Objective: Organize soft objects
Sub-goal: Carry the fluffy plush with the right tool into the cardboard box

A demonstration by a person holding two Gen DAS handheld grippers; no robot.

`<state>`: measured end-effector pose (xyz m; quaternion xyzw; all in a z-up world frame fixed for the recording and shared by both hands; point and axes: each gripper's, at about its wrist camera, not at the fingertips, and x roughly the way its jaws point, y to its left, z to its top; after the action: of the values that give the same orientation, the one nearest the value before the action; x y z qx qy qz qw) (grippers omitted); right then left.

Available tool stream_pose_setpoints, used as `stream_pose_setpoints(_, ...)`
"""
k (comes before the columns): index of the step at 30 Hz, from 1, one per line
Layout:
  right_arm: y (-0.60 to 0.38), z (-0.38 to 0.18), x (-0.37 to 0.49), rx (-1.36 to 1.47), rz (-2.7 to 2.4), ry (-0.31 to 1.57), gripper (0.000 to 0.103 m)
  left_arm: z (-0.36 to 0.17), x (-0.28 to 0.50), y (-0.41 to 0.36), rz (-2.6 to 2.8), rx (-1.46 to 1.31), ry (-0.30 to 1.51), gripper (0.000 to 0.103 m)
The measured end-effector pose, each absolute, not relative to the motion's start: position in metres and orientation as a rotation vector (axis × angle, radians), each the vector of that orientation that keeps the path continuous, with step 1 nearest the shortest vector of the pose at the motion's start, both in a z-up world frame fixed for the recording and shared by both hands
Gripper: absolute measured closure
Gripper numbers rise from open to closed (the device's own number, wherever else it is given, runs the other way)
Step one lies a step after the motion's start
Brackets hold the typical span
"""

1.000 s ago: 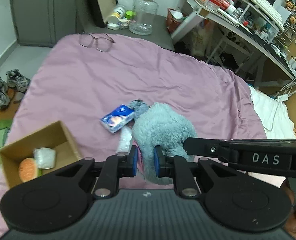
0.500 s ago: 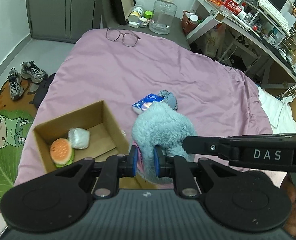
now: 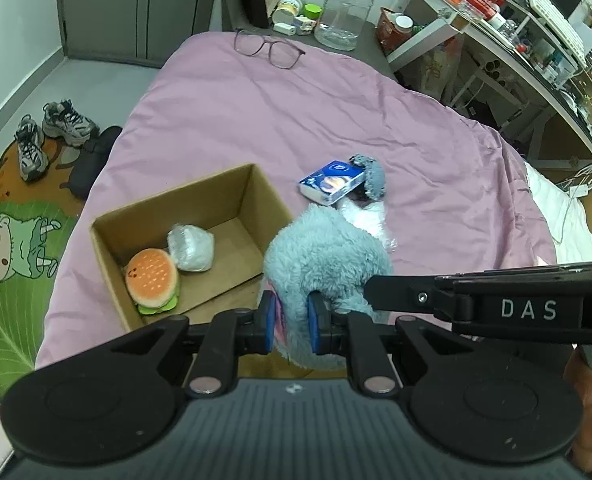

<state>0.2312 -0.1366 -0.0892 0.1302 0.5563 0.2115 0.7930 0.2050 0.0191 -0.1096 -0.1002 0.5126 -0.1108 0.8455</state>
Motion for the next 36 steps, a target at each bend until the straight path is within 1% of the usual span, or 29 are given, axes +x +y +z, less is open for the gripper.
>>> stream_pose_setpoints(10, -0.102, -0.106, 0.238, 0.235, 0.492, 1.252, 0.091, -0.132, 0.204, 0.054, -0.212, -0.267, 1.104, 0.088)
stream_pose_setpoints(28, -0.075, -0.143, 0.254, 0.226, 0.472, 1.375, 0.087, -0.159, 0.207, 0.079, -0.199, -0.278, 1.134, 0.087)
stream_pose_setpoints(29, -0.074, -0.144, 0.254, 0.227, 0.475, 1.379, 0.087, -0.160, 0.206, 0.080, -0.197, -0.276, 1.135, 0.087)
stream_pose_setpoints(31, -0.071, -0.146, 0.255, 0.227, 0.490, 1.393, 0.079, -0.161, 0.206, 0.082, -0.192, -0.279, 1.142, 0.086)
stream_pose_setpoints(36, -0.071, -0.149, 0.255, 0.236, 0.504, 1.410, 0.077, -0.162, 0.208, 0.084, -0.173, -0.277, 1.171, 0.084)
